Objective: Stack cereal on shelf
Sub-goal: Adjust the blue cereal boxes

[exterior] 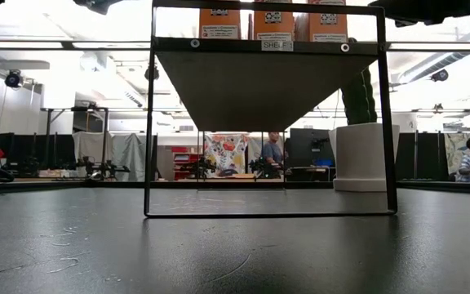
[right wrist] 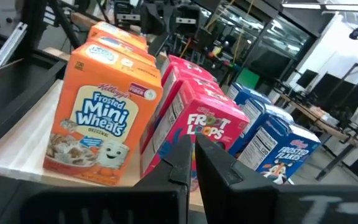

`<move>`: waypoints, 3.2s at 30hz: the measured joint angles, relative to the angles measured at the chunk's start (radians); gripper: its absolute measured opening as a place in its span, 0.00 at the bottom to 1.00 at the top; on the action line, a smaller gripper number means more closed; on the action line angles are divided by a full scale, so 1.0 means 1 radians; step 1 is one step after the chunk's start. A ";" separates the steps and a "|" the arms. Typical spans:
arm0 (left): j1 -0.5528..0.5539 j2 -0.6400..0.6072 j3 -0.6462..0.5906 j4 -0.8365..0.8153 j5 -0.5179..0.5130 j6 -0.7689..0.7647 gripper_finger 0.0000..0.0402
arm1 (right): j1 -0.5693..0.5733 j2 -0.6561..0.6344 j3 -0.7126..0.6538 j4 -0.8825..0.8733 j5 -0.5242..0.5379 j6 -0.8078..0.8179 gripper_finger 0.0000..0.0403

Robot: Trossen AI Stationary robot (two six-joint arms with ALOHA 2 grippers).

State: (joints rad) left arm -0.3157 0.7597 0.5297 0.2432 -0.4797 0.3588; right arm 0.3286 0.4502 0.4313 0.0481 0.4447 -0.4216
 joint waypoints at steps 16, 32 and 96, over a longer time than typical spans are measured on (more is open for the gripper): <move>0.032 0.000 -0.001 0.059 -0.009 -0.011 0.00 | 0.000 -0.004 0.000 -0.008 -0.007 -0.037 0.03; 0.058 0.000 -0.001 0.083 -0.009 0.021 0.00 | -0.004 0.007 0.000 0.142 0.036 0.010 0.03; 0.530 0.057 -0.001 0.054 0.234 0.148 0.00 | -0.787 0.987 1.053 -0.606 -0.523 -0.102 0.02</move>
State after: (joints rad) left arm 0.2142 0.8169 0.5285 0.2977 -0.2459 0.5068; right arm -0.4587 1.4376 1.4845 -0.5582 -0.0784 -0.5236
